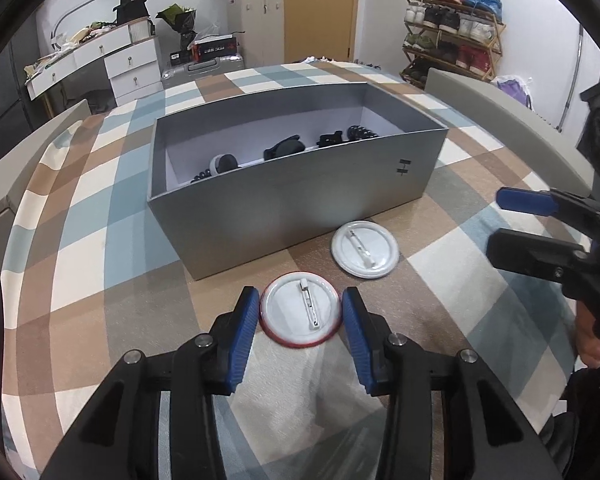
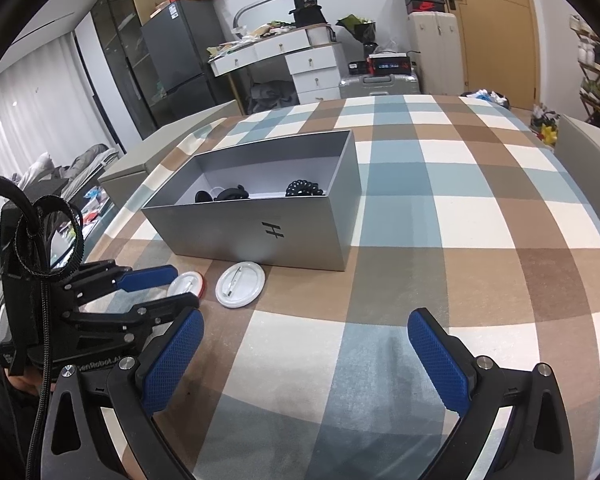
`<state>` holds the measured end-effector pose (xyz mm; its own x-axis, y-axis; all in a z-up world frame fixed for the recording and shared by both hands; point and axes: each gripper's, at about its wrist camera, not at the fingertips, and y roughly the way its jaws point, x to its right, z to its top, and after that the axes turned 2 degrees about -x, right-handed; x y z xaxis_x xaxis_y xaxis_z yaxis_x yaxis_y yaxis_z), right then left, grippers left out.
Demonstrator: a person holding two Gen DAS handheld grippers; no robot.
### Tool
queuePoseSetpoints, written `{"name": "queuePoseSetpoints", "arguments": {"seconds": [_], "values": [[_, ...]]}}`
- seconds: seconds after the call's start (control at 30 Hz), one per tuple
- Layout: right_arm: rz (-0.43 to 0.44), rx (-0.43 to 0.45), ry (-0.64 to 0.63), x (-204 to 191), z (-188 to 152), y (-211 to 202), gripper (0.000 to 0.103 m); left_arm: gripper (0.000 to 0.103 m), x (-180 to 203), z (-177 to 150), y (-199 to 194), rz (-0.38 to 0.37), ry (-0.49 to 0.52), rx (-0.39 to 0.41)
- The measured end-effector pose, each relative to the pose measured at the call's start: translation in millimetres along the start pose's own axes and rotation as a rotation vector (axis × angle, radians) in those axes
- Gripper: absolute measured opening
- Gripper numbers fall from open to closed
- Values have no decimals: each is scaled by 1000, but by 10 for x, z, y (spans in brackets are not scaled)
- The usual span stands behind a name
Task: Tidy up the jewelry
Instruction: 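Grasp the plain white round lid with the right gripper while the left holds its lid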
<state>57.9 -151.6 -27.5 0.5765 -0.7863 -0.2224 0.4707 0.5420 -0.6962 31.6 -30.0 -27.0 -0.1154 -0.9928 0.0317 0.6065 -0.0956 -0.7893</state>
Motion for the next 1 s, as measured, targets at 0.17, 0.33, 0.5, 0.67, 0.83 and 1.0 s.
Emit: {"name": "queuePoseSetpoints", "arguments": {"seconds": [0.17,0.33,0.5,0.67,0.83,1.0], "values": [[-4,-15,-12,-21,8,46,103,37,-10,-45,-130,3,-14,50],[-14,-53,-39,-95,11,140,103,37,-134,-60,-248,30,-70,115],[-57,-96,-122,-256,20,278,103,37,-308,-92,-315,28,-132,161],[-100,-138,-185,-407,36,445,102,37,-392,-123,-330,44,-160,176],[-131,-154,-243,-553,79,571,90,37,-472,-144,-330,42,-196,182],[-115,-166,-278,-664,158,652,73,37,-512,-153,-297,42,-206,178]]}}
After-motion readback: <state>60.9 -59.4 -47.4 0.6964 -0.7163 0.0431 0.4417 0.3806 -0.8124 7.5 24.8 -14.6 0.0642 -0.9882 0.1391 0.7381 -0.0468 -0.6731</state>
